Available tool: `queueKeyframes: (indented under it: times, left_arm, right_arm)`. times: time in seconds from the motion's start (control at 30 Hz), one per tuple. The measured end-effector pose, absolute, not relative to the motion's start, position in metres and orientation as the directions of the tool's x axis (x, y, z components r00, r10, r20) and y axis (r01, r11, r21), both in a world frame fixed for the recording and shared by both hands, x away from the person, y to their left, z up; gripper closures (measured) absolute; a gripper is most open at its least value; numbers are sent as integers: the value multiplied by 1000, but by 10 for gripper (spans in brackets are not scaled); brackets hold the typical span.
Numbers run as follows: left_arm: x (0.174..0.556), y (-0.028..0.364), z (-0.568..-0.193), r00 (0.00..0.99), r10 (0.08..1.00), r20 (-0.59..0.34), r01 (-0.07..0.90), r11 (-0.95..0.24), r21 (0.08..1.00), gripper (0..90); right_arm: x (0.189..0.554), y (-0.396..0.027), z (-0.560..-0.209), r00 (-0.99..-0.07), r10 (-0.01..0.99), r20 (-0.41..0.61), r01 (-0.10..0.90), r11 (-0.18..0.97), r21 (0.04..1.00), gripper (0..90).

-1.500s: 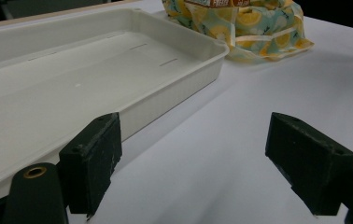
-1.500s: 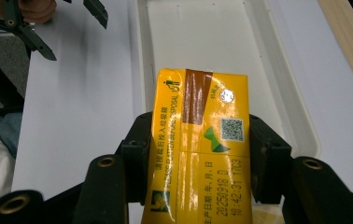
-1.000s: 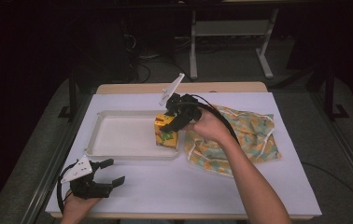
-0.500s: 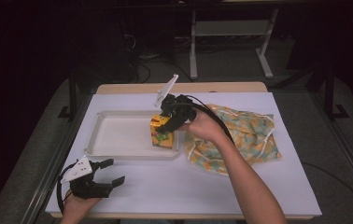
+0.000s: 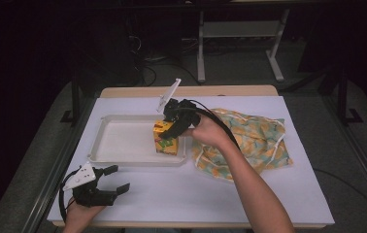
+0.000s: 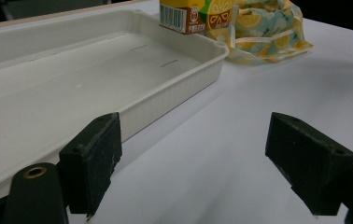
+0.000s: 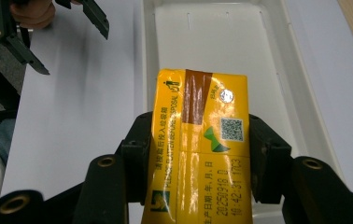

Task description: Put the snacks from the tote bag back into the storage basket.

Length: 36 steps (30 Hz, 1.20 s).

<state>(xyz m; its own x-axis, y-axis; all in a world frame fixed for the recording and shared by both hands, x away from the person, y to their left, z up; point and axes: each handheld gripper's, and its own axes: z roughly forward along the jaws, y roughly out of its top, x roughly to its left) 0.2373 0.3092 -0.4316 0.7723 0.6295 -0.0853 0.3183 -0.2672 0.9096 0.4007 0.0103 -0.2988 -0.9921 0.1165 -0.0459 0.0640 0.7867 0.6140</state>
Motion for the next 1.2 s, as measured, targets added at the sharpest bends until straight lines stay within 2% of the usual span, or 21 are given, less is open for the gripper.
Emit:
queueKeyframes:
  times: [1.2]
  left_arm:
    - [237,309,-431,774,628,-83,316,-269,910,183]
  right_arm:
    - [405,27,-311,-992,120,-38,73,794,603,501]
